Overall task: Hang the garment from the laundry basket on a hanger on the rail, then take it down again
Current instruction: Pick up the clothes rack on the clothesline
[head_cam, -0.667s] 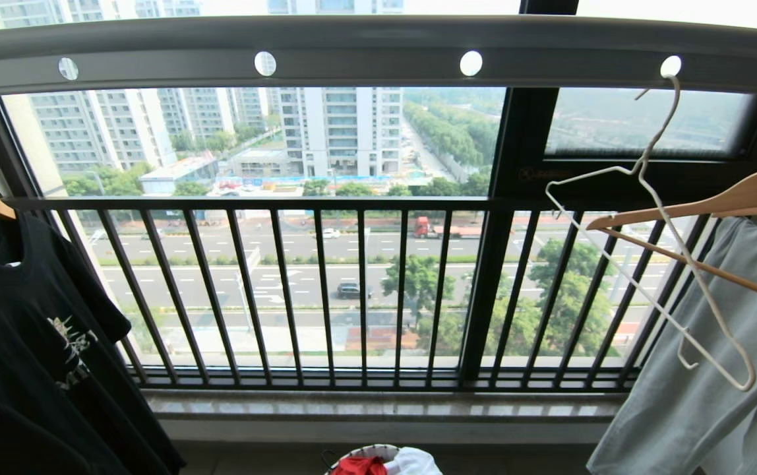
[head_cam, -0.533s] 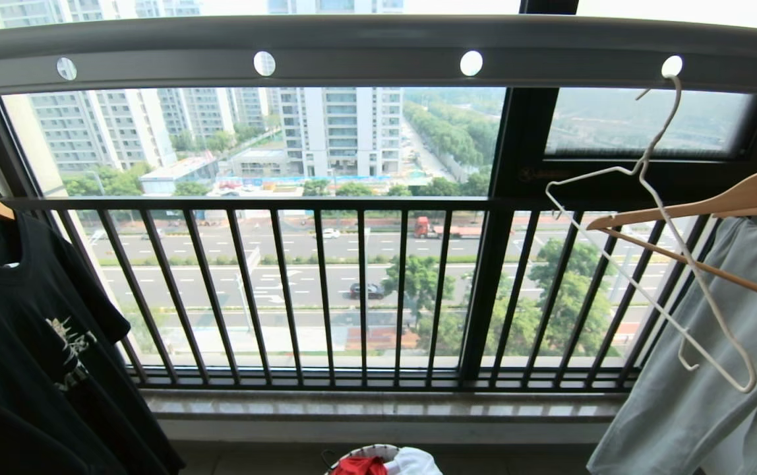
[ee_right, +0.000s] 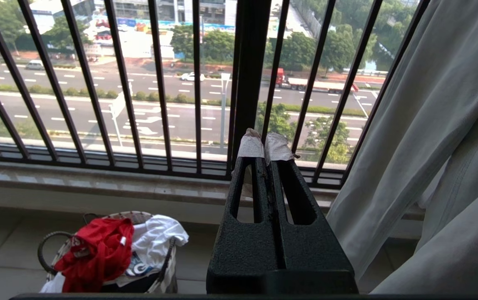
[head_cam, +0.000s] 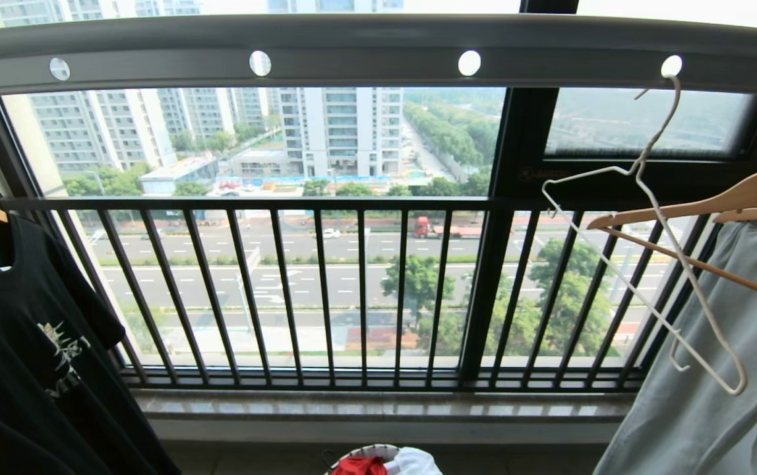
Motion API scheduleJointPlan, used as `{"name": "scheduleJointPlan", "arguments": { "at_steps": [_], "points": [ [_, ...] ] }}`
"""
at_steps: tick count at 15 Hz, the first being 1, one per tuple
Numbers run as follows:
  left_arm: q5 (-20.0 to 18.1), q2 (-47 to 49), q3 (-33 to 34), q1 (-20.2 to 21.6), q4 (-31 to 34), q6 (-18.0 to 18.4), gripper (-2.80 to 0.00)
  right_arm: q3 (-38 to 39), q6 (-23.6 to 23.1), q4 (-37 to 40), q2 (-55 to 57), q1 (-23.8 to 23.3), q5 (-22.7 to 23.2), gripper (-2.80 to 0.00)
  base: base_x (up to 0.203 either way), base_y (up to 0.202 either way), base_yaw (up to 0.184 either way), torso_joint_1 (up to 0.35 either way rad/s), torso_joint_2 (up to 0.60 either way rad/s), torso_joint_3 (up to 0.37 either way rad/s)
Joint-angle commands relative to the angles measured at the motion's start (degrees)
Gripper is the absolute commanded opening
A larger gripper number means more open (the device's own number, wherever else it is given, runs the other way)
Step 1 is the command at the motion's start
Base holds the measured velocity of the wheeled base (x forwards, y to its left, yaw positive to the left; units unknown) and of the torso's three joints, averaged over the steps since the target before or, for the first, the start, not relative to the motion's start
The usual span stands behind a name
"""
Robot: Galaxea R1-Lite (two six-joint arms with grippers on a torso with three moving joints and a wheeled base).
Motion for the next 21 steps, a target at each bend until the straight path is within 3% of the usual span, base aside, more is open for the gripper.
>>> {"name": "scheduleJointPlan", "arguments": {
  "at_steps": [1,5,12,16,21],
  "points": [
    [-0.1,0.0,0.0,0.0,0.0,0.0,-2.8,0.0,0.7,0.0,0.1,0.0,-0.1,-2.8,0.0,0.0,0.0,0.0,0.0,0.0],
    [-0.1,0.0,0.0,0.0,0.0,0.0,-2.8,-2.7,1.2,0.6,0.2,0.0,-0.5,-2.8,0.0,0.0,0.0,0.0,0.0,0.0],
    [0.0,0.0,0.0,0.0,0.1,0.0,-2.8,-20.6,1.1,3.0,16.2,0.0,-0.5,-2.8,0.0,0.0,0.0,0.0,0.0,0.0],
    [0.0,0.0,0.0,0.0,0.0,0.0,-2.8,-41.4,1.7,11.3,34.0,-0.4,-1.0,-2.8,0.0,0.0,0.0,0.0,0.0,0.0],
    [-0.1,0.0,0.0,0.0,0.0,0.0,-2.8,-75.5,4.9,34.2,57.0,-0.6,-2.2,-2.8,0.0,0.0,0.0,0.0,0.0,0.0]
  ]
}}
